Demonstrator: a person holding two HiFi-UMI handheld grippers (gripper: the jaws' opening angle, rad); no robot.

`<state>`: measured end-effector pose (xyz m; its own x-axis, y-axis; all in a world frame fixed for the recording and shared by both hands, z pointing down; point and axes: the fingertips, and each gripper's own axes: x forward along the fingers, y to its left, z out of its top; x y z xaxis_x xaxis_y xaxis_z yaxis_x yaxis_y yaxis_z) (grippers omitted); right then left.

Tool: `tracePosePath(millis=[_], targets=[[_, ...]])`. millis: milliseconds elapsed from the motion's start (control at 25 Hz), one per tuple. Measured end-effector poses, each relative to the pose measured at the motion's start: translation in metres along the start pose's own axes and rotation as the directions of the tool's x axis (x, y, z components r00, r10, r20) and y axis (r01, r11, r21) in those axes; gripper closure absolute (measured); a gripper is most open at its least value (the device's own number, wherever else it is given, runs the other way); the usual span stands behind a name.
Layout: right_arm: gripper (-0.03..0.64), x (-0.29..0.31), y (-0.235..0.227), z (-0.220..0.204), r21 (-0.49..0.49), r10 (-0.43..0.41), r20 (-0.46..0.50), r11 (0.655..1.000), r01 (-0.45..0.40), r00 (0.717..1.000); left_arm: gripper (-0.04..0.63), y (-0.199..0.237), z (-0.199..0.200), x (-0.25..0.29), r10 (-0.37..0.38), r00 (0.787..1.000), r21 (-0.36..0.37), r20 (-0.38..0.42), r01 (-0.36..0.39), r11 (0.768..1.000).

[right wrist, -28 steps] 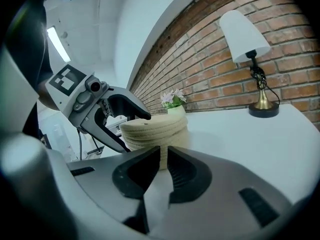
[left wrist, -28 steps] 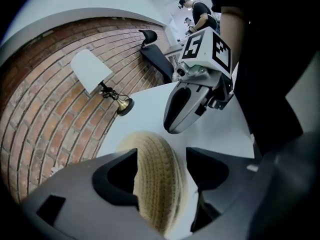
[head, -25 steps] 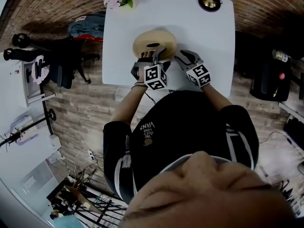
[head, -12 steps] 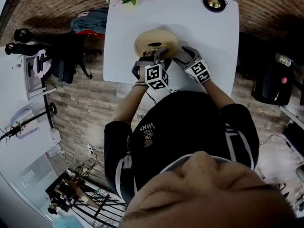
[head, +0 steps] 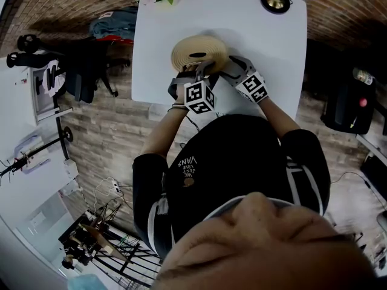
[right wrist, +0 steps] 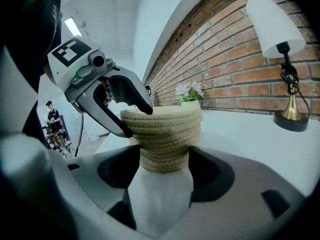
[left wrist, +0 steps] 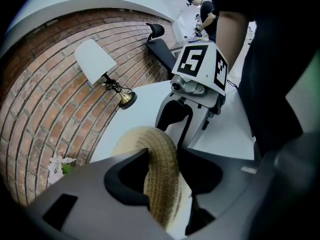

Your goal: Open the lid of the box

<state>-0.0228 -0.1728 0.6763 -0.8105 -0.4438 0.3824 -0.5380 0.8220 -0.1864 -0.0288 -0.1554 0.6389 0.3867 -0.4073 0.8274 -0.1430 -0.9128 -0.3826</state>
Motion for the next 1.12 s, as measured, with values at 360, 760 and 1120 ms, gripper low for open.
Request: tracePosePath(millis=[360,760,1120], targets=[[0.339,0.002,-0.001,-0.002,-0.008,0.007,-0.005,1.000,-0.007,1.000,0.416,0.000,-0.001,0.000,-0.030,1.000,-0.035,0.005,0.031,0.999],[0.339,0.002,-0.002,-0.003,-0.008,-0.001,-0.003,1.000,0.001,1.000,0.419,0.001,0.000,-0.003,-0.053,0.998,-0.069,0.030,0.055,0.996],[0.338,0.002,-0.002,-0.001,-0.012,0.003,-0.001,1.000,-0.003,1.000,0.433,0.010,0.006,-0.012,-0.048,0.996,-0.120,0.073,0.057,0.991]])
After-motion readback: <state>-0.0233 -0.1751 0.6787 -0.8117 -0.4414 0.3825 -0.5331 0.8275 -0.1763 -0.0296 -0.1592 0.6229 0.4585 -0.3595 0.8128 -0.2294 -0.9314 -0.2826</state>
